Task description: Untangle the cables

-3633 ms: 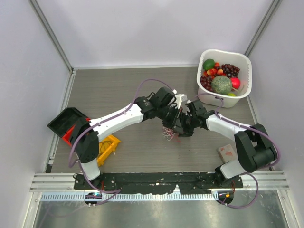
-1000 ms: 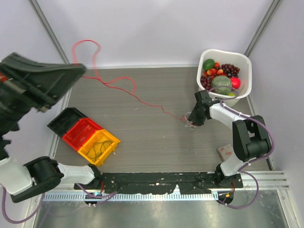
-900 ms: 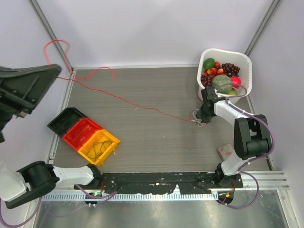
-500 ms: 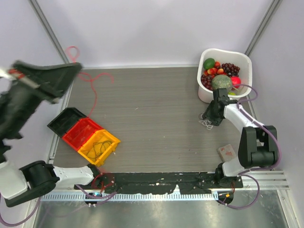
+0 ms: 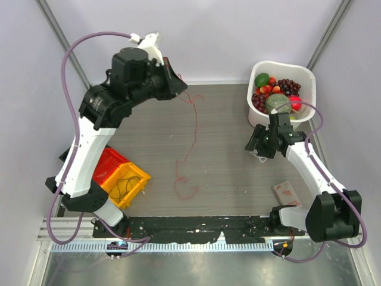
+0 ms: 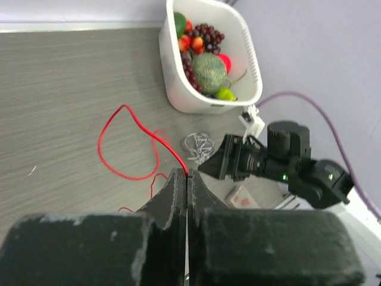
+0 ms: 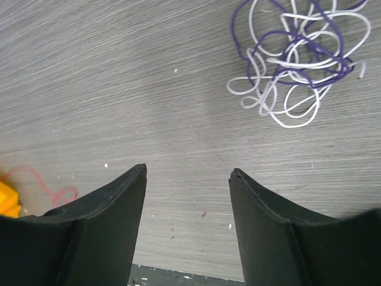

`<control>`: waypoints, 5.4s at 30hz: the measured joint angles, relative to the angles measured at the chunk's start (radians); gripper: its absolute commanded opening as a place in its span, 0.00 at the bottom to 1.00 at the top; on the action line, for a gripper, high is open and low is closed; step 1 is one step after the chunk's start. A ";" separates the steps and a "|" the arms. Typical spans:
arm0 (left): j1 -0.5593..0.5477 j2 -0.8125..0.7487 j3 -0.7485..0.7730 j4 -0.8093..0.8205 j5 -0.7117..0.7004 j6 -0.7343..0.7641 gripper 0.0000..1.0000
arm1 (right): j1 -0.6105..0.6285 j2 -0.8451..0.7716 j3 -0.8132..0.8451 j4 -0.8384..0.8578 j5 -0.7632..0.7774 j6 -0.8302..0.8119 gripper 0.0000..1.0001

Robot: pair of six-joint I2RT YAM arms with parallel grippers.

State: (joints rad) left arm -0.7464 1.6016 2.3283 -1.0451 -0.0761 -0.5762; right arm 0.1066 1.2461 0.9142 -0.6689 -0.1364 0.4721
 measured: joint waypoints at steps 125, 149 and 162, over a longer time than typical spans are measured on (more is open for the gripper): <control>0.801 -0.244 -1.125 -0.135 -0.292 -0.172 0.00 | 0.283 0.186 0.365 -0.154 -0.057 -0.076 0.63; 1.017 -0.164 -1.431 0.193 -0.152 -0.200 0.00 | 0.318 0.270 0.450 -0.183 -0.074 -0.043 0.62; 1.017 -0.276 -1.402 0.167 -0.191 -0.202 0.68 | 0.321 0.277 0.451 -0.185 -0.076 -0.044 0.62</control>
State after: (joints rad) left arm 0.2707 1.3258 0.9268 -0.8783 -0.2668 -0.7780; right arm 0.4274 1.5234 1.3655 -0.8536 -0.2127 0.4282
